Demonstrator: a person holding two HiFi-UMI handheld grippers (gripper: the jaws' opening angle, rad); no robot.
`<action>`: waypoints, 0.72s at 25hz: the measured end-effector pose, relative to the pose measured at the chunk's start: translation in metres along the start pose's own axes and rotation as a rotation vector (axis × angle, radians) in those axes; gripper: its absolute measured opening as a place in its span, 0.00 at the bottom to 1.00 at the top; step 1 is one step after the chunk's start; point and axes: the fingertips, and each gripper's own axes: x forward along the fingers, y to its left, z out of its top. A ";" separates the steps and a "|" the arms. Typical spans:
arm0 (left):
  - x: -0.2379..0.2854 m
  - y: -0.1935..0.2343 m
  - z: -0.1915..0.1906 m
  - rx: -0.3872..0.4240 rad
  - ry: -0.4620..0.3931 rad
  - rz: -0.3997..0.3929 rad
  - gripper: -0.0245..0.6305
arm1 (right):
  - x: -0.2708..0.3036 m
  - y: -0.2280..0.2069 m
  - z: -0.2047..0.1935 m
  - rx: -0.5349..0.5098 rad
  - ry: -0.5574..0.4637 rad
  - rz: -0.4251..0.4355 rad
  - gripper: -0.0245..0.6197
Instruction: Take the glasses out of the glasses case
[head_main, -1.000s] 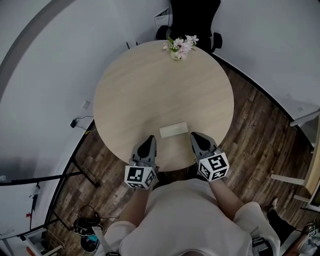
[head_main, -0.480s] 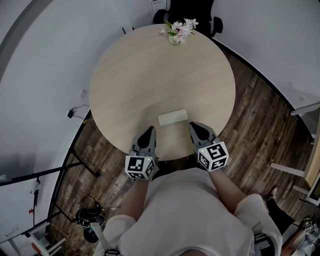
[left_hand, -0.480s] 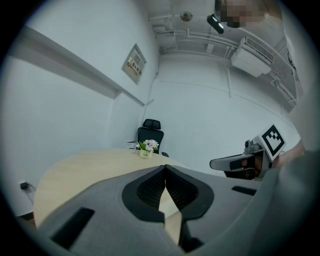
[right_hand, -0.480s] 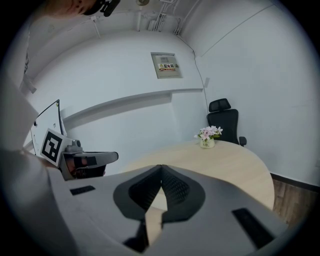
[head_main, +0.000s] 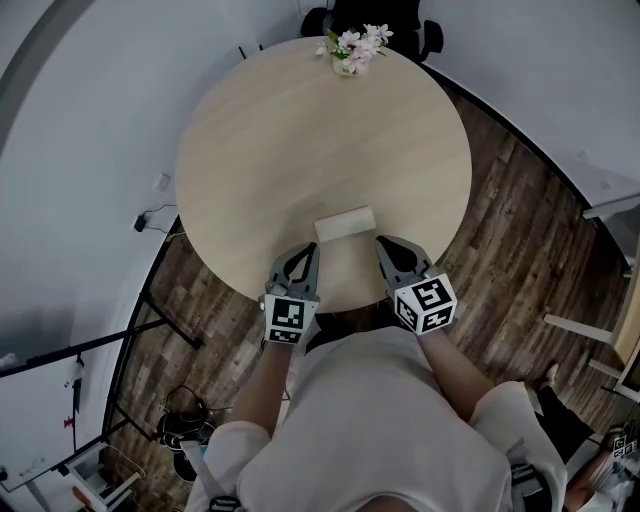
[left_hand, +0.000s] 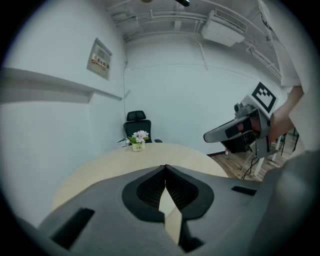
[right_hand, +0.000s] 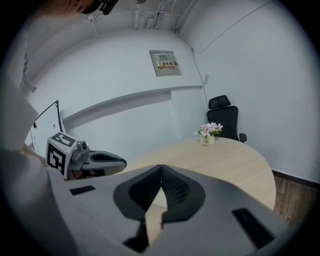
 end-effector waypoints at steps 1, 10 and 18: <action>0.003 -0.001 -0.004 0.037 0.024 -0.003 0.05 | 0.000 0.000 0.000 0.001 0.001 0.001 0.06; 0.041 -0.017 -0.048 0.305 0.227 -0.070 0.05 | 0.002 -0.003 -0.007 0.014 0.018 0.011 0.06; 0.068 -0.031 -0.090 0.505 0.380 -0.146 0.05 | 0.002 -0.008 -0.011 0.048 0.021 0.016 0.06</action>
